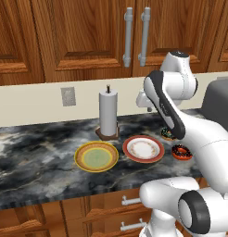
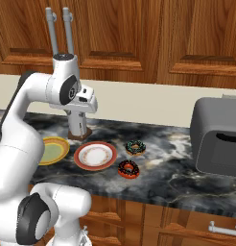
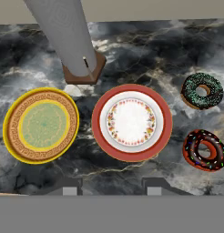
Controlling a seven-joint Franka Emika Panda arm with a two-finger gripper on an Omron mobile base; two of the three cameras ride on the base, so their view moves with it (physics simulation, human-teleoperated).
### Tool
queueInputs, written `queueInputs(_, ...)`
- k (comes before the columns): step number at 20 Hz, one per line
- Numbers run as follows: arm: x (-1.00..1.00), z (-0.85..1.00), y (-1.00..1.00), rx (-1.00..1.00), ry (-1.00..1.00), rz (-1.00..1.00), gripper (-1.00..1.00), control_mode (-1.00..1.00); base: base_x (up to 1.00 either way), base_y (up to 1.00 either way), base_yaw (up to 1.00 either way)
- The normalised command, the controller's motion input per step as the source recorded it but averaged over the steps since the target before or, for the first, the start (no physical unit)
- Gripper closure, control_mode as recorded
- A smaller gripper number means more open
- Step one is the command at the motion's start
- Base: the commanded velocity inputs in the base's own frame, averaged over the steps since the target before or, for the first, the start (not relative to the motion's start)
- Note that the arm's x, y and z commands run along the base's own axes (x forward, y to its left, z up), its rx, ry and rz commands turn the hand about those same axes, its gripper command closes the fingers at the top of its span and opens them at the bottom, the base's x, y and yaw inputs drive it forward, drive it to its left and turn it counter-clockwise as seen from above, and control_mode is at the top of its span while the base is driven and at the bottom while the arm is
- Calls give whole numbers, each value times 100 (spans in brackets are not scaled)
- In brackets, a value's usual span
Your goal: Place the pastries on the plates.
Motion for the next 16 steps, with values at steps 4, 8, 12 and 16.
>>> queueInputs(4, -4, 0, 0, 0, 0, 0, -100, -100, 0, 0, 0)
queueInputs(8, 0, -3, -3, 0, 0, 0, -100, -100, 0, 0, 0)
queueInputs(12, -1, -16, -20, 0, 0, 0, -100, -100, 0, 0, 0)
queueInputs(16, -7, -29, -37, 0, -3, 0, -100, -100, 0, 0, 0)
